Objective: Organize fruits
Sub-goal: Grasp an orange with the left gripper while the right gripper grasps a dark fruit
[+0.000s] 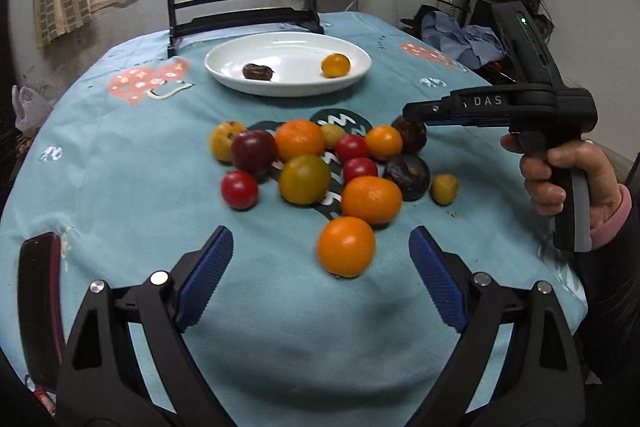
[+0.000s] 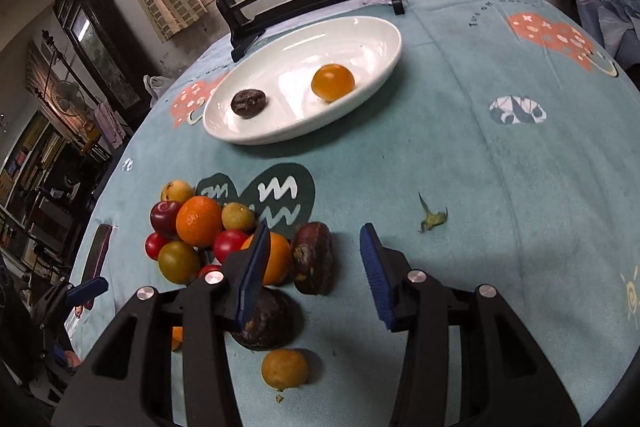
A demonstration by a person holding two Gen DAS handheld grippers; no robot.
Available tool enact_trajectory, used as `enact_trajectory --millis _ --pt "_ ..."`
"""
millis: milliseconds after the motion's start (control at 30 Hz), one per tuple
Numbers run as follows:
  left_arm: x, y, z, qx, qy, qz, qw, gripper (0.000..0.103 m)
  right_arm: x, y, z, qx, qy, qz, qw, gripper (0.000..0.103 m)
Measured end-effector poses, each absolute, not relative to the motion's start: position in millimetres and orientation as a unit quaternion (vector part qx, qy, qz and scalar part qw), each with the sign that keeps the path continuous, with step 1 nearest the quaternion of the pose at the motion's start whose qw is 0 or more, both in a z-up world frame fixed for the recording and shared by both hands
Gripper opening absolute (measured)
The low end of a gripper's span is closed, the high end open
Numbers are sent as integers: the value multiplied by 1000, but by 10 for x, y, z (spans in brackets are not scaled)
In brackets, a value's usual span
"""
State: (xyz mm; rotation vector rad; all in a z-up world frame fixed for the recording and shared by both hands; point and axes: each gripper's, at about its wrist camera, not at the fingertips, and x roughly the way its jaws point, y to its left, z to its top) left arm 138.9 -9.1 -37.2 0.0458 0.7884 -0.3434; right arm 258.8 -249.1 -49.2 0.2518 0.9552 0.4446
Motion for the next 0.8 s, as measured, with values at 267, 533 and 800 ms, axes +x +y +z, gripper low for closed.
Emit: enact_trajectory --millis 267,533,800 --pt "1475 -182 -515 38 404 -186 895 88 2579 -2452 -595 114 473 218 846 42" --pt "1574 -234 -580 31 426 -205 881 68 2599 -2449 -647 115 479 221 842 23" --pt "1683 -338 -667 49 449 -210 867 41 2573 -2569 -555 140 462 222 847 22"
